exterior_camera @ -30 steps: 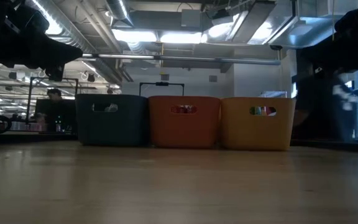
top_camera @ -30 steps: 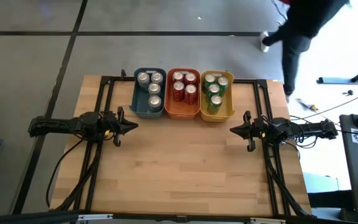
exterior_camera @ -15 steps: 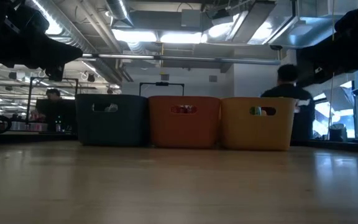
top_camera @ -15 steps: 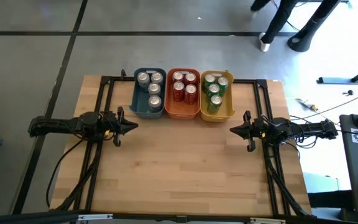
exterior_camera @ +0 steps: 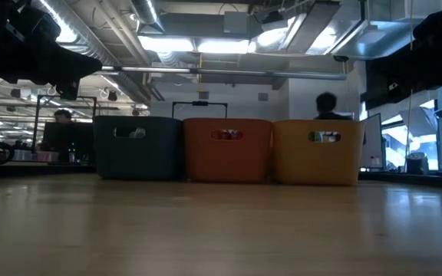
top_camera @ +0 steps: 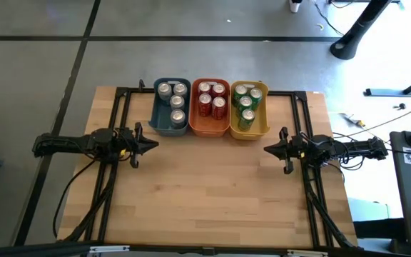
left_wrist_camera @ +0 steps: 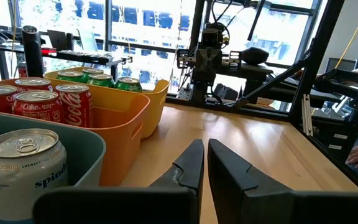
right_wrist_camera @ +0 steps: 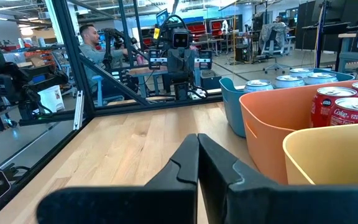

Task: Sort soda cans
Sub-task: Return to Home Position

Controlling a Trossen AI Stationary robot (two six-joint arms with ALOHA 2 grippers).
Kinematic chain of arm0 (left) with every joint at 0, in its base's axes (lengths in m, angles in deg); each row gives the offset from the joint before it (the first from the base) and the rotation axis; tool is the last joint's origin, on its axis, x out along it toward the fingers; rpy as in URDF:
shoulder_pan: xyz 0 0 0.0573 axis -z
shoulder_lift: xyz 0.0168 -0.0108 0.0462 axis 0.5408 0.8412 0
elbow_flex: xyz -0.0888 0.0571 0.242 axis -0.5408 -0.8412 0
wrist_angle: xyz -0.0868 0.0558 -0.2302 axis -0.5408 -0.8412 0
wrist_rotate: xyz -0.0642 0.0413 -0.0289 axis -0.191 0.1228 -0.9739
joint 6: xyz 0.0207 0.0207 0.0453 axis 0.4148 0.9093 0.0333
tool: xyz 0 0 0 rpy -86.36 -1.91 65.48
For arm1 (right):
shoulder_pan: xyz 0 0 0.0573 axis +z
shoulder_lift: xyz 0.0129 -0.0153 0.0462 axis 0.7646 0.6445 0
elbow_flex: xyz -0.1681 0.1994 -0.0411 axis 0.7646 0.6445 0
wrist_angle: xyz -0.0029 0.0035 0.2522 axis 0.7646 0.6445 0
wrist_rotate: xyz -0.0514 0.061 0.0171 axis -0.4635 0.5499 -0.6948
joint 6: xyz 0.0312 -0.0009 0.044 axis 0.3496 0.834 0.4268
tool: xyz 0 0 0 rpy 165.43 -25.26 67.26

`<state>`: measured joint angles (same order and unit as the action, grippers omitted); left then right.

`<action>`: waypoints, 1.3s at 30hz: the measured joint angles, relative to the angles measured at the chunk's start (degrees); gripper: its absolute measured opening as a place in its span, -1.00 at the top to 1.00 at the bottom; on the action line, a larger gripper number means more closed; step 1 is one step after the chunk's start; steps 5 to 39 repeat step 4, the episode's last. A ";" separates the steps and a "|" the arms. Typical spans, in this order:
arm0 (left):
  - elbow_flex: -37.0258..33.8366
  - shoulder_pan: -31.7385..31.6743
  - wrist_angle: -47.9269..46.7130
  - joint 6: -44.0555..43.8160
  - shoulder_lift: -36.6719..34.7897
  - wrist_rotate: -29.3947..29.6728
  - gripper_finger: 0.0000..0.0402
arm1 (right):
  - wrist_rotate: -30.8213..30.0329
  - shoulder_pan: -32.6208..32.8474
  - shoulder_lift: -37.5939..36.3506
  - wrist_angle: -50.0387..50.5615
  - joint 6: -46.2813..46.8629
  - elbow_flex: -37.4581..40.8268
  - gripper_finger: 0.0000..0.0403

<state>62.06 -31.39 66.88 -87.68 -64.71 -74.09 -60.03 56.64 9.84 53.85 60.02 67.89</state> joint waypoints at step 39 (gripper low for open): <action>0.00 0.00 -0.02 -0.02 0.00 -0.01 0.92 | 0.01 0.00 0.00 0.00 0.02 0.02 0.97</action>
